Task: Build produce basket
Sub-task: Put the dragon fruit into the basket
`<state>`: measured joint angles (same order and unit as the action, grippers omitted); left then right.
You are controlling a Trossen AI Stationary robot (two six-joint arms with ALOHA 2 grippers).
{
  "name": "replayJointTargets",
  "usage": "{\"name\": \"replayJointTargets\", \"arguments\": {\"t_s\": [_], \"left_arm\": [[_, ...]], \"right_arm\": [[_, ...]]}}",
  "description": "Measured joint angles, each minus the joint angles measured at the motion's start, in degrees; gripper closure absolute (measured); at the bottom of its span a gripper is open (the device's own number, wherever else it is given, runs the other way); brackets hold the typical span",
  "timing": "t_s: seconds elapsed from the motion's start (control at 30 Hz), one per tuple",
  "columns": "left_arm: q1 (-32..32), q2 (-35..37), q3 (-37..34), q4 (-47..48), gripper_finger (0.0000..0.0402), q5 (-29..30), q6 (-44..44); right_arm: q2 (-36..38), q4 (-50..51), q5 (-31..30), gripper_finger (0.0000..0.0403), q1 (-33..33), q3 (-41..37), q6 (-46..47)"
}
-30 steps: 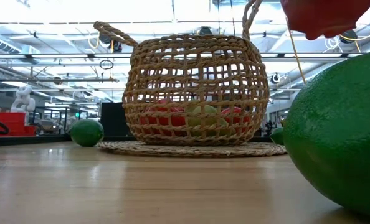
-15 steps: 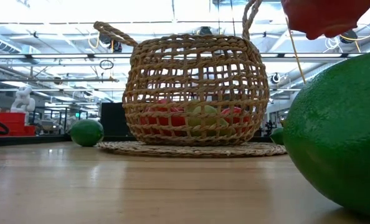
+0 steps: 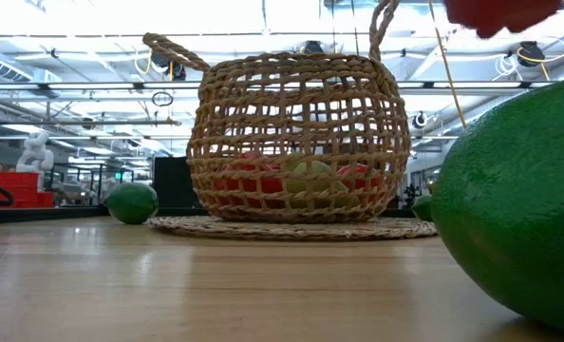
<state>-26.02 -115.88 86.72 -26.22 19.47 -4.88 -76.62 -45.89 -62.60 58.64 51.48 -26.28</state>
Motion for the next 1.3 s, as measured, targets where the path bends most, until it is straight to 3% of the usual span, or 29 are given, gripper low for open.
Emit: {"name": "replayJointTargets", "arguments": {"t_s": [0.3,0.47,0.63,1.03,1.3], "left_arm": [[-2.1,5.4,0.0,6.9,0.0316,-0.1,-0.4],[-4.6,9.6,0.0,12.0,0.0316,1.4,-2.9],[-7.6,13.2,0.0,18.9,0.0316,4.6,-14.3],[-12.2,14.9,0.1,23.8,0.0316,9.1,-45.1],[-12.8,14.9,0.1,25.0,0.0316,9.6,-49.5]], "right_arm": [[2.1,0.2,-10.5,0.0181,5.5,0.0,-3.7],[2.2,0.3,-11.1,0.0183,6.4,0.0,-4.9],[2.2,0.3,-11.3,0.0183,6.4,0.0,-5.0],[2.2,0.4,-11.3,0.0183,6.3,0.0,-6.5],[2.2,0.5,-11.3,0.0183,6.3,0.0,-6.2]]}}
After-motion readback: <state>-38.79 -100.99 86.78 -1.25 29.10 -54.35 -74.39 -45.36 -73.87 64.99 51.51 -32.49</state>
